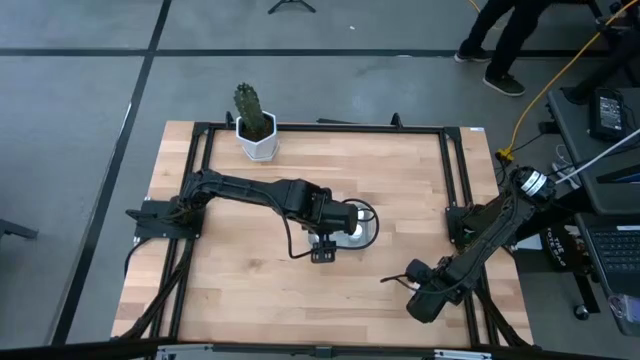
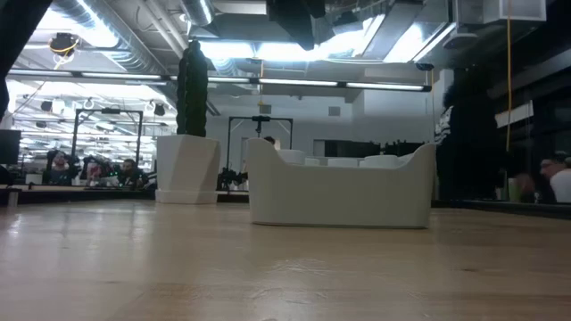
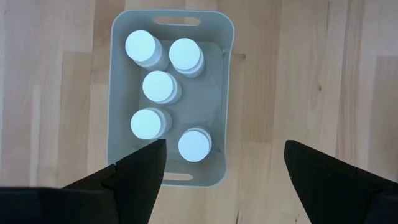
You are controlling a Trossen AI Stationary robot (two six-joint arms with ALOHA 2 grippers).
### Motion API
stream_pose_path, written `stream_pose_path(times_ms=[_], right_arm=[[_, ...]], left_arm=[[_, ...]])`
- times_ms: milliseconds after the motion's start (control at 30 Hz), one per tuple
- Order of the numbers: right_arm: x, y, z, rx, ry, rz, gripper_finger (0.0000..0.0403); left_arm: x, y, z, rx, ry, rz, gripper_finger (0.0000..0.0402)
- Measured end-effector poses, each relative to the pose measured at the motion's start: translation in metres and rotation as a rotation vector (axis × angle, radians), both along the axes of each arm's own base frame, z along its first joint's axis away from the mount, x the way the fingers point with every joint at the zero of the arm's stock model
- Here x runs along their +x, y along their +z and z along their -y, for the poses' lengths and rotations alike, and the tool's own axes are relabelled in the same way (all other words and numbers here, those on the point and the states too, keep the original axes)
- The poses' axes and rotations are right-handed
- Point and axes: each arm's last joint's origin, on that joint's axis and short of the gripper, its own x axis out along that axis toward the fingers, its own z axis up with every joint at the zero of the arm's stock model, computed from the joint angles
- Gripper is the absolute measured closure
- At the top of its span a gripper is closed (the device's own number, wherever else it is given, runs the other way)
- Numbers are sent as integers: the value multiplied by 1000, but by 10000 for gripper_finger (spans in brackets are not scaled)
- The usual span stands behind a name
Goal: Pick and place pill bottles into a basket
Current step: Put the white pill bottle into the gray bin
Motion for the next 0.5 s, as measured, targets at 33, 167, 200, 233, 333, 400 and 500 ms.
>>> stream_pose_path(times_ms=[33,167,200,233,333,400,500], right_arm=[[0,4,2,3,2,17,267],[-2,19,17,-34,-7,60,267],[-3,23,21,-35,-12,68,267],[-3,26,25,-38,-18,71,267],[-5,35,32,-31,-18,90,267],[-6,40,35,-19,-22,107,267],[-5,42,38,-11,-23,117,267]], left_arm=[[0,0,0,2,-3,-6,84],[-5,-2,-1,19,-13,-53,84],[-6,-2,-1,25,-12,-63,84],[-7,-2,-2,29,-9,-73,84],[-8,-3,-2,45,1,-80,84],[-7,-3,-2,43,8,-79,84],[-7,-3,-2,43,10,-79,84]])
